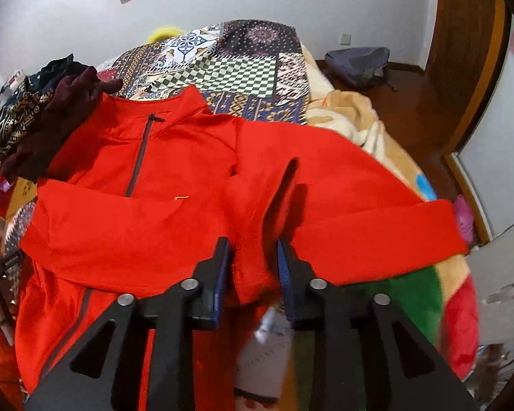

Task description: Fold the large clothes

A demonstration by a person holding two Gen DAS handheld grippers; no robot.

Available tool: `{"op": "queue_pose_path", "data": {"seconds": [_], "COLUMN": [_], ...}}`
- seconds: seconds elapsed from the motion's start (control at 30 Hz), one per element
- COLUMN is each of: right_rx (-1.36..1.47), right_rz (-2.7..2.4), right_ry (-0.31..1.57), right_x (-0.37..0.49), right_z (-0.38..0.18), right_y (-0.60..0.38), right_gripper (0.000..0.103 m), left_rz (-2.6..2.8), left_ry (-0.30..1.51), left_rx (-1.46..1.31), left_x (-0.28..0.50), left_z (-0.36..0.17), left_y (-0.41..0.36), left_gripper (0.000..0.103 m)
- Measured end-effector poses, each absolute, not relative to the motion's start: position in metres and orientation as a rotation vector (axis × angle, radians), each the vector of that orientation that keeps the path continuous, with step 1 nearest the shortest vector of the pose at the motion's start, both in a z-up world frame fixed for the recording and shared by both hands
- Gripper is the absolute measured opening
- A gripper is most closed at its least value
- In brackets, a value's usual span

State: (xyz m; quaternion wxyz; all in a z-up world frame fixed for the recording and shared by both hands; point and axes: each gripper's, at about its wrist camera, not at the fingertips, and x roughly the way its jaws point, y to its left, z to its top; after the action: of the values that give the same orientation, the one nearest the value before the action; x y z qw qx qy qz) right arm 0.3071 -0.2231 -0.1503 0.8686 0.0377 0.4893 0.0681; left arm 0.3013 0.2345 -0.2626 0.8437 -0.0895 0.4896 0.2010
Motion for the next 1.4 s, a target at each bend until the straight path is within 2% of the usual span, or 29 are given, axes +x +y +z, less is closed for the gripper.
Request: {"op": "queue_pose_path", "data": {"seconds": [0.1, 0.27, 0.67, 1.0, 1.33, 1.4], "right_rx": [0.115, 0.216, 0.47, 0.72, 0.949, 0.928], "right_rz": [0.13, 0.079, -0.074, -0.075, -0.119, -0.159], "right_ry": [1.005, 0.961, 0.981, 1.051, 0.986, 0.968], "right_x": [0.301, 0.296, 0.293, 0.297, 0.323, 0.327], "right_z": [-0.142, -0.133, -0.157, -0.199, -0.234, -0.232], "right_y": [-0.24, -0.273, -0.362, -0.406, -0.429, -0.429], "right_gripper": [0.031, 0.049, 0.049, 0.049, 0.049, 0.037], "left_rz": [0.407, 0.371, 0.199, 0.014, -0.047, -0.047], "left_ry": [1.042, 1.008, 0.86, 0.989, 1.148, 1.168], "left_rx": [-0.186, -0.177, -0.106, -0.111, -0.058, -0.073], "left_x": [0.294, 0.282, 0.315, 0.369, 0.381, 0.382], "left_z": [-0.255, -0.226, -0.149, -0.193, -0.245, -0.249], "left_y": [0.23, 0.219, 0.146, 0.064, 0.029, 0.032], "left_gripper": [0.098, 0.098, 0.098, 0.098, 0.098, 0.098]}}
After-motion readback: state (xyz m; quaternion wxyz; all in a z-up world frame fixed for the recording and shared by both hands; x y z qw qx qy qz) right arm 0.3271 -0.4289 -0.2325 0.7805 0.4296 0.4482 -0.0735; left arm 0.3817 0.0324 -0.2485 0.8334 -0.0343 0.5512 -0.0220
